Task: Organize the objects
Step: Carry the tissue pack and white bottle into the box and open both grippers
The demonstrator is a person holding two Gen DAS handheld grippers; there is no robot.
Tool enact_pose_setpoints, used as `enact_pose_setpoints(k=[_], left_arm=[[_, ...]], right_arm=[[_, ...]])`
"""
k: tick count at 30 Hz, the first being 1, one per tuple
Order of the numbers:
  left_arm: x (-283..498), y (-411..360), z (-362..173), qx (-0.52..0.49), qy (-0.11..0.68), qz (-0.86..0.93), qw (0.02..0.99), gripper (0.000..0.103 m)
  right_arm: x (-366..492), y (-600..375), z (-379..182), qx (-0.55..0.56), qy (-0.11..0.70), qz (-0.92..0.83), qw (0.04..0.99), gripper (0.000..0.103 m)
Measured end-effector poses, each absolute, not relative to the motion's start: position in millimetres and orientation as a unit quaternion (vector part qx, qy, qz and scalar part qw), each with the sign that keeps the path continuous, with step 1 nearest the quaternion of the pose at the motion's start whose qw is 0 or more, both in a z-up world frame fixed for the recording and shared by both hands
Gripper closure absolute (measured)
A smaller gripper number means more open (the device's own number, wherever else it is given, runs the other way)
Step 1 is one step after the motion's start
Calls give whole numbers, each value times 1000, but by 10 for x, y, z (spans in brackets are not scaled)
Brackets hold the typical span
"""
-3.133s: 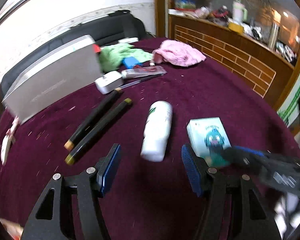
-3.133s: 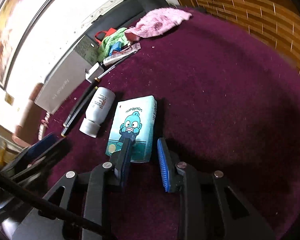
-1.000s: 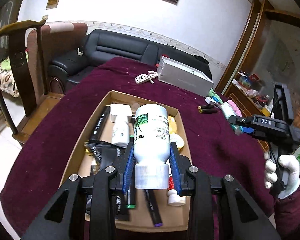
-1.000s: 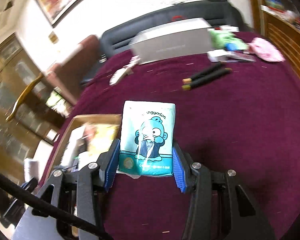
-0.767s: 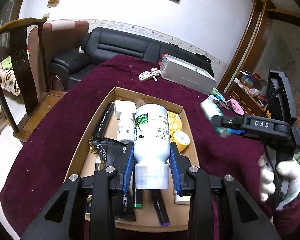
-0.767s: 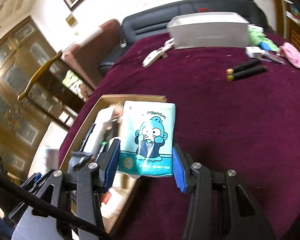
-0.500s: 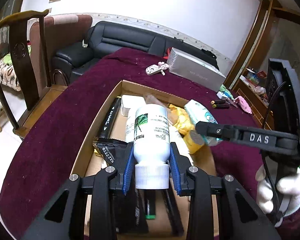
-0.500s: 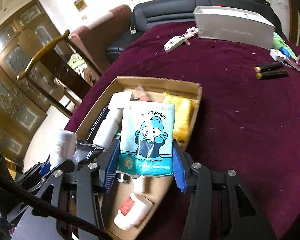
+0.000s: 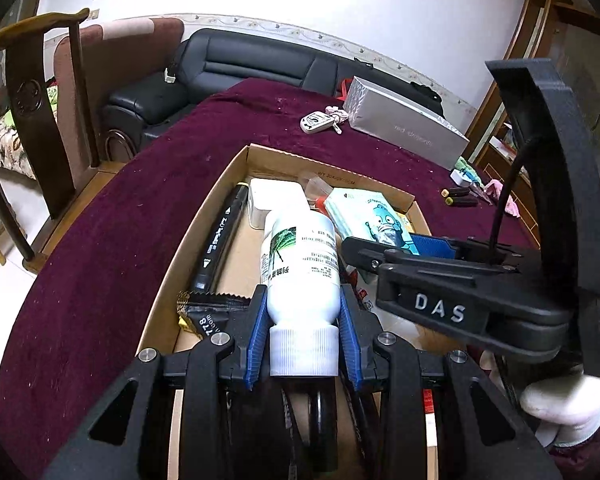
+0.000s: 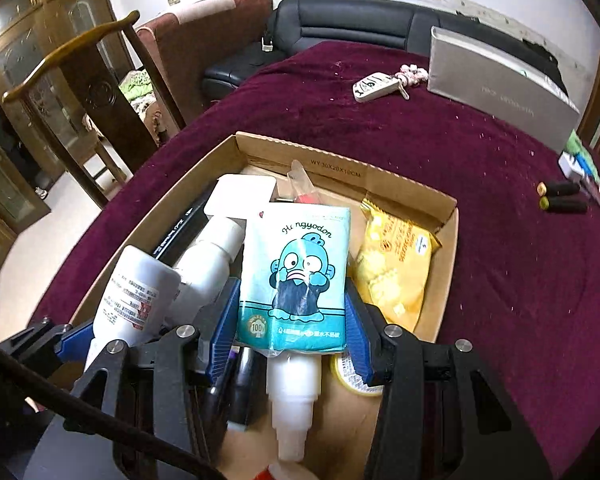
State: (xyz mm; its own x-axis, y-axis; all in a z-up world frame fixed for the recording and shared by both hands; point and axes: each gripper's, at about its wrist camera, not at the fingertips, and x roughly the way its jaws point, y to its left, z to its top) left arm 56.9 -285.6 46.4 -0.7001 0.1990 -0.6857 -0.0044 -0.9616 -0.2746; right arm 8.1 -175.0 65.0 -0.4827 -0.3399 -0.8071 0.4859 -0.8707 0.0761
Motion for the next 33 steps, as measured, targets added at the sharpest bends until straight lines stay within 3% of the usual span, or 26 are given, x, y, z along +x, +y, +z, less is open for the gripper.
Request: enact_pose_setpoints(k=[27,33], left_arm=[[520,-2912,439,-378,-136,915,46,73],[534,-2938,438,-371,-148,915,53,68]], right_arm=[[81,-1875,663,415,120,-872,231,53],[96,-1844,698,404,115,-878,228,50]])
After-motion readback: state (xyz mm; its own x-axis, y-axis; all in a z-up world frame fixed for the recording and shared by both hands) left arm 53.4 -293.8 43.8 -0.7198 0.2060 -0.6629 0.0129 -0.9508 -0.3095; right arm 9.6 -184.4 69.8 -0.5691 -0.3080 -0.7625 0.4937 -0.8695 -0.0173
